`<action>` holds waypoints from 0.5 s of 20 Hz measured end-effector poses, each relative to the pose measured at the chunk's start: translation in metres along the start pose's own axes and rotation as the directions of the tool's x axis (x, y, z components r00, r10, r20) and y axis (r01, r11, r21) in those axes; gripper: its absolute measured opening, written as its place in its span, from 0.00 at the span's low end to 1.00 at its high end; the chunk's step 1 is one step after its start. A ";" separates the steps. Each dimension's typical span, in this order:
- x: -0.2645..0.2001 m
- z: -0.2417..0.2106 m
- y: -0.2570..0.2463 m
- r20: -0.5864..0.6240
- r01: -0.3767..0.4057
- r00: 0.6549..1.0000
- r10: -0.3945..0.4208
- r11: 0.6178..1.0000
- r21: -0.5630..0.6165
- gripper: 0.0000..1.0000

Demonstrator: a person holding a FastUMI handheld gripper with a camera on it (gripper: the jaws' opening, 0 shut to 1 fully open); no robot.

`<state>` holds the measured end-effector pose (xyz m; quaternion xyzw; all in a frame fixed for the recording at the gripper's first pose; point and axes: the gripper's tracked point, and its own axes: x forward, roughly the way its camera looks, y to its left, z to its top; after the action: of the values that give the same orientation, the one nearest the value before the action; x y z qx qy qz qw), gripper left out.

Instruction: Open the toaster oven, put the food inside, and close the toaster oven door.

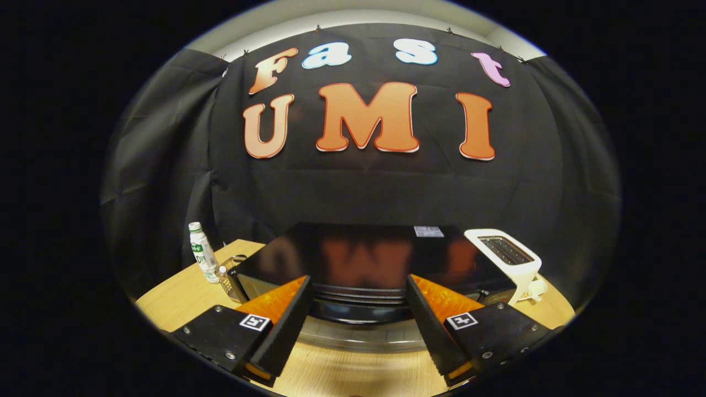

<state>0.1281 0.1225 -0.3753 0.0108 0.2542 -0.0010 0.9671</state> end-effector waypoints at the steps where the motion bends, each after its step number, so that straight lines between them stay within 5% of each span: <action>1: 0.000 -0.004 0.001 -0.009 0.002 1.000 -0.002 1.000 -0.001 0.99; 10: -0.036 -0.017 0.013 0.087 -0.029 0.996 0.029 1.000 -0.001 0.93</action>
<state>0.0884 0.1358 -0.3719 0.0147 0.2117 0.0127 0.9771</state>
